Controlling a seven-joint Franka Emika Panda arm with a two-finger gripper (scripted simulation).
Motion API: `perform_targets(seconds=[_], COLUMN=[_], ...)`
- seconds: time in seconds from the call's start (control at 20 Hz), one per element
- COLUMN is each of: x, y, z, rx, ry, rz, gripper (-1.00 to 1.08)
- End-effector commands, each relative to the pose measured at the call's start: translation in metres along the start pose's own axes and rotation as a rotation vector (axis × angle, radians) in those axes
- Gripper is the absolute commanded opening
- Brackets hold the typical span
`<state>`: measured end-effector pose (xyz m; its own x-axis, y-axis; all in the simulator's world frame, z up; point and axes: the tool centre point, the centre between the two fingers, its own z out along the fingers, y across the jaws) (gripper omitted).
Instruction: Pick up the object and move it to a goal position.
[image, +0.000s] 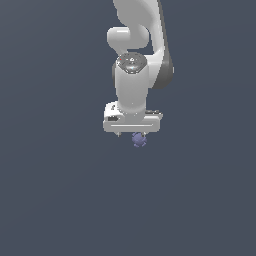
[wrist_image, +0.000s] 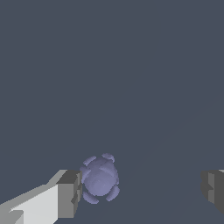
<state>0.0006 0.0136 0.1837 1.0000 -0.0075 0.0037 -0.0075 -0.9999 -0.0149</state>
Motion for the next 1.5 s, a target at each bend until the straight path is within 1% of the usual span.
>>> perform_targets(seconds=[0.0, 0.15, 0.45, 0.75, 1.1, 1.45], x=[0.000, -0.002, -0.009, -0.010, -0.019, -0.041], y=[0.000, 0.003, 0.018, 0.017, 0.007, -0.015], z=[0.000, 0.001, 0.007, 0.008, 0.024, 0.056], rx=[0.000, 0.001, 0.006, 0.006, 0.000, -0.009], ry=[0.000, -0.006, -0.035, -0.034, -0.029, -0.019], rz=[0.000, 0.011, 0.064, 0.060, 0.013, -0.092], gripper=[1.00, 1.00, 1.00, 1.00, 1.00, 1.00])
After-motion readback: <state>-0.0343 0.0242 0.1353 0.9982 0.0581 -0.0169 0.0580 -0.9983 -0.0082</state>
